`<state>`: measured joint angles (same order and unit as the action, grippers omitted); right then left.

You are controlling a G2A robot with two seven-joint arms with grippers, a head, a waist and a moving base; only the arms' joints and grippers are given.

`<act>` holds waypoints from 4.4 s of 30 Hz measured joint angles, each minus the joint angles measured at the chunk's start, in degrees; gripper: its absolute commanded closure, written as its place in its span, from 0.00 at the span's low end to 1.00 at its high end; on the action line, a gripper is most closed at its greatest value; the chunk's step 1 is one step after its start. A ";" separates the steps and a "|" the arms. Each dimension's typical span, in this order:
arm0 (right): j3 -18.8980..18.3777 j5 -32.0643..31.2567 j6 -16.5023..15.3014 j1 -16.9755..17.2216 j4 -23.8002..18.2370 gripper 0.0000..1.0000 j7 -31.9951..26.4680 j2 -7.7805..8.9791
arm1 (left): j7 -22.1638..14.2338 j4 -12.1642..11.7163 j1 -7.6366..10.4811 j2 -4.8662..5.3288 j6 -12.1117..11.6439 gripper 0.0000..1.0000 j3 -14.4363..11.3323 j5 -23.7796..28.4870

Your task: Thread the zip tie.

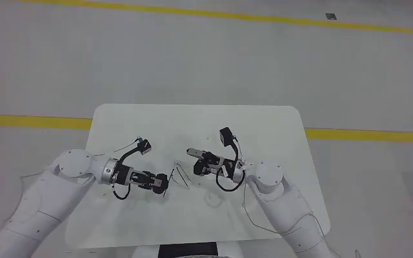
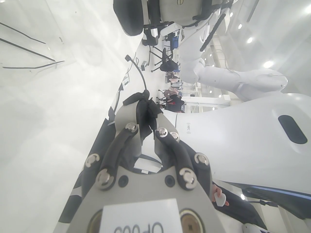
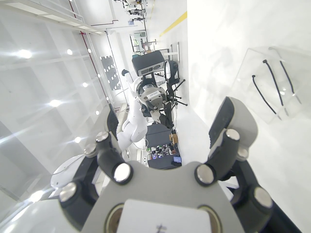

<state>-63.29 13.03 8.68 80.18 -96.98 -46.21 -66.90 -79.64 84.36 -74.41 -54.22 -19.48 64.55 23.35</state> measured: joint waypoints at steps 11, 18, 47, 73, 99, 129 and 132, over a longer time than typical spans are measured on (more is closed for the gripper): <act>6.16 9.89 4.31 -6.11 9.04 0.00 -9.86 -1.32 | 0.52 -0.13 0.51 0.43 -0.02 1.00 -1.00 -2.34; 6.52 11.45 3.98 -6.50 9.86 0.00 -12.77 -1.29 | -0.01 1.44 1.03 1.24 0.00 1.00 -2.09 -3.29; 10.50 16.91 -1.76 -7.47 14.06 0.19 -5.21 -2.92 | 0.00 1.40 1.02 1.24 0.00 1.00 -2.06 -3.25; 11.76 18.03 -4.72 -7.11 16.59 0.67 -5.63 -3.26 | 0.00 1.40 1.02 1.24 0.00 1.00 -2.06 -3.25; 10.95 16.19 -5.22 -5.65 14.58 0.82 -4.99 -2.66 | 0.00 1.40 1.02 1.24 0.00 1.00 -2.06 -3.25; 11.01 16.18 -5.86 -5.74 14.47 0.90 -4.36 -2.59 | 0.00 1.40 1.02 1.24 0.00 1.00 -2.06 -3.25; 10.93 16.20 -5.94 -5.69 14.52 0.93 -4.32 -2.57 | 0.00 1.40 1.02 1.24 0.00 1.00 -2.06 -3.25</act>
<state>-52.37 29.24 2.74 74.48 -82.46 -50.54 -69.47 -79.64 85.76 -73.38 -52.98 -19.48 62.49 20.09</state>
